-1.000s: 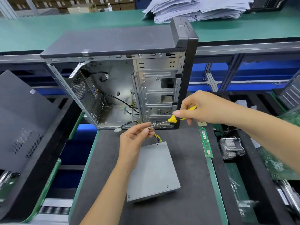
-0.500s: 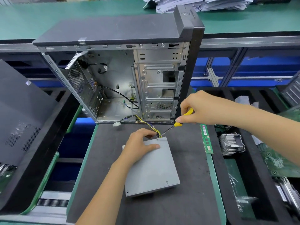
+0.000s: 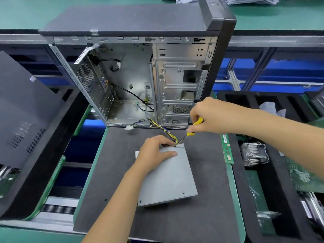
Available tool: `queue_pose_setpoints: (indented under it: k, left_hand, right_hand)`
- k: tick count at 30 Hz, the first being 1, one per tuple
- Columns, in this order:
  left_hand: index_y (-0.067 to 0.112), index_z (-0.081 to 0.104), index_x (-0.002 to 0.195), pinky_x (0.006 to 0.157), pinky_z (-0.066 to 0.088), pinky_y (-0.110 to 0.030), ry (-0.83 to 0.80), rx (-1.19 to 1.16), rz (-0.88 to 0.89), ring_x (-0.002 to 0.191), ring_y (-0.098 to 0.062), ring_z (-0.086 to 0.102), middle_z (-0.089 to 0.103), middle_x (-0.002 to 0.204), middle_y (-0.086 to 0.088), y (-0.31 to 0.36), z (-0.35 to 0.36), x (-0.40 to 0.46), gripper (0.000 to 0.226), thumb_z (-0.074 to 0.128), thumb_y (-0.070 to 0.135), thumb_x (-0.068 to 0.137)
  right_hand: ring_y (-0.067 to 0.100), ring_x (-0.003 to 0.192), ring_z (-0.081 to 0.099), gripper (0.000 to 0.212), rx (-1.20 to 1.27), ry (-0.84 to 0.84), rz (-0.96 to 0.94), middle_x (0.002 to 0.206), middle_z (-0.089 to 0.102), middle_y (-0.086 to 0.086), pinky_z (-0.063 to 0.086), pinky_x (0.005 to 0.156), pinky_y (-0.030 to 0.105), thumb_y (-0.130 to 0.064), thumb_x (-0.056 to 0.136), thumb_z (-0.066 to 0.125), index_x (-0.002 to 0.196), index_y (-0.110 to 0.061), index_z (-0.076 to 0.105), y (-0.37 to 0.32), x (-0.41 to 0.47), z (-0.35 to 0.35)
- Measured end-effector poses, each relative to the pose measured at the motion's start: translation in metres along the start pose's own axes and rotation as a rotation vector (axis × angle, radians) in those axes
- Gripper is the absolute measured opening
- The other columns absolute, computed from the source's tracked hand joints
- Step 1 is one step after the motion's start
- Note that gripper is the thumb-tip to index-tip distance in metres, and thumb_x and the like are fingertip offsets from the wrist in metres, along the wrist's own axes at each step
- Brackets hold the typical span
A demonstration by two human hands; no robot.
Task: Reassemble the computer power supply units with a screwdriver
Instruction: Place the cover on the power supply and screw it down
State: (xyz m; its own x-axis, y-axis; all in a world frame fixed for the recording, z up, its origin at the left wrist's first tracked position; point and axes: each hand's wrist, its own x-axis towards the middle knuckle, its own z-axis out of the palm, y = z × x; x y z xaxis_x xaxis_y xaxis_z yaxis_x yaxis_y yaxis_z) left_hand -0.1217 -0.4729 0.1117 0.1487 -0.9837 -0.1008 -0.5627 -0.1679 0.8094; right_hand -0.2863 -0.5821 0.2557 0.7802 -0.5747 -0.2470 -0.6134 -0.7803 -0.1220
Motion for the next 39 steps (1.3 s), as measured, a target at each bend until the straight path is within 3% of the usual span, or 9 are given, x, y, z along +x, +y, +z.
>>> queue_pose_setpoints:
  k: [5, 14, 19, 21, 25, 30, 34, 37, 39]
  left_hand:
    - [0.026, 0.076, 0.1, 0.095, 0.048, -0.04, 0.0, 0.008, 0.0, 0.101, -0.012, 0.062, 0.068, 0.1, 0.015, 0.0, 0.0, 0.0, 0.025, 0.083, 0.026, 0.075]
    - [0.024, 0.077, 0.099, 0.093, 0.048, -0.039, 0.034, 0.019, 0.005, 0.099, -0.011, 0.062, 0.067, 0.097, 0.014, -0.001, 0.003, 0.002, 0.016, 0.076, 0.021, 0.083]
    - [0.024, 0.079, 0.094, 0.09, 0.05, -0.038, 0.071, 0.0, 0.015, 0.095, -0.01, 0.063, 0.068, 0.09, 0.015, -0.001, 0.005, 0.004, 0.012, 0.073, 0.017, 0.086]
    - [0.022, 0.078, 0.094, 0.089, 0.05, -0.037, 0.088, -0.017, 0.029, 0.093, -0.009, 0.063, 0.069, 0.09, 0.014, -0.002, 0.007, 0.004, 0.013, 0.073, 0.015, 0.085]
    - [0.02, 0.078, 0.09, 0.086, 0.052, -0.038, 0.129, -0.036, 0.059, 0.091, -0.009, 0.065, 0.07, 0.088, 0.014, -0.004, 0.009, 0.003, 0.011, 0.075, 0.013, 0.083]
    - [0.018, 0.079, 0.089, 0.085, 0.052, -0.037, 0.127, -0.031, 0.074, 0.089, -0.009, 0.066, 0.07, 0.086, 0.013, -0.005, 0.008, 0.003, 0.009, 0.074, 0.012, 0.084]
    - [0.02, 0.079, 0.089, 0.086, 0.051, -0.037, 0.084, -0.041, 0.046, 0.091, -0.012, 0.065, 0.071, 0.089, 0.01, -0.003, 0.004, 0.005, 0.016, 0.071, 0.008, 0.084]
    - [0.019, 0.079, 0.089, 0.087, 0.051, -0.04, 0.07, -0.047, 0.039, 0.091, -0.015, 0.065, 0.07, 0.088, 0.011, 0.0, 0.003, 0.005, 0.015, 0.071, 0.007, 0.083]
    - [0.017, 0.078, 0.088, 0.087, 0.051, -0.041, 0.068, -0.052, 0.037, 0.091, -0.016, 0.065, 0.07, 0.088, 0.011, 0.001, 0.003, 0.005, 0.013, 0.071, 0.007, 0.083]
  right_hand:
    - [0.024, 0.071, 0.058, 0.037, -0.01, -0.004, -0.018, 0.07, 0.057, 0.001, 0.044, 0.058, 0.031, -0.048, 0.086, 0.063, 0.079, -0.012, 0.063, -0.004, 0.001, 0.0]
    - [0.029, 0.075, 0.059, 0.041, -0.095, -0.002, -0.018, 0.071, 0.05, 0.002, 0.039, 0.055, 0.028, -0.049, 0.086, 0.062, 0.083, -0.008, 0.063, -0.009, 0.008, 0.002]
    - [0.029, 0.067, 0.048, 0.046, -0.208, 0.03, -0.05, 0.063, 0.036, 0.0, 0.034, 0.055, 0.029, -0.047, 0.088, 0.061, 0.062, -0.015, 0.039, -0.023, 0.011, -0.004]
    - [0.028, 0.067, 0.044, 0.051, -0.281, 0.048, -0.083, 0.063, 0.033, -0.001, 0.034, 0.057, 0.03, -0.05, 0.087, 0.06, 0.065, -0.011, 0.035, -0.029, 0.013, -0.005]
    - [0.024, 0.073, 0.042, 0.032, -0.304, 0.066, -0.182, 0.069, 0.036, -0.003, 0.034, 0.059, 0.03, -0.051, 0.086, 0.059, 0.088, -0.021, 0.048, -0.039, 0.015, -0.004]
    - [0.024, 0.079, 0.055, 0.015, -0.305, -0.044, -0.23, 0.088, 0.06, -0.001, 0.038, 0.057, 0.029, -0.025, 0.082, 0.064, 0.088, -0.024, 0.05, -0.03, 0.017, -0.014]
    - [0.031, 0.085, 0.06, 0.038, -0.55, 0.056, -0.186, 0.093, 0.058, 0.004, 0.03, 0.054, 0.031, -0.053, 0.088, 0.055, 0.089, -0.015, 0.058, -0.03, 0.02, -0.015]
    - [0.028, 0.073, 0.055, 0.045, -0.674, 0.072, -0.187, 0.075, 0.054, 0.003, 0.023, 0.049, 0.027, -0.057, 0.093, 0.041, 0.078, -0.015, 0.046, -0.037, 0.021, -0.01]
    - [0.025, 0.068, 0.047, 0.042, -0.706, 0.021, -0.194, 0.084, 0.06, 0.004, 0.019, 0.046, 0.026, -0.055, 0.093, 0.044, 0.088, -0.014, 0.047, -0.041, 0.02, -0.009]
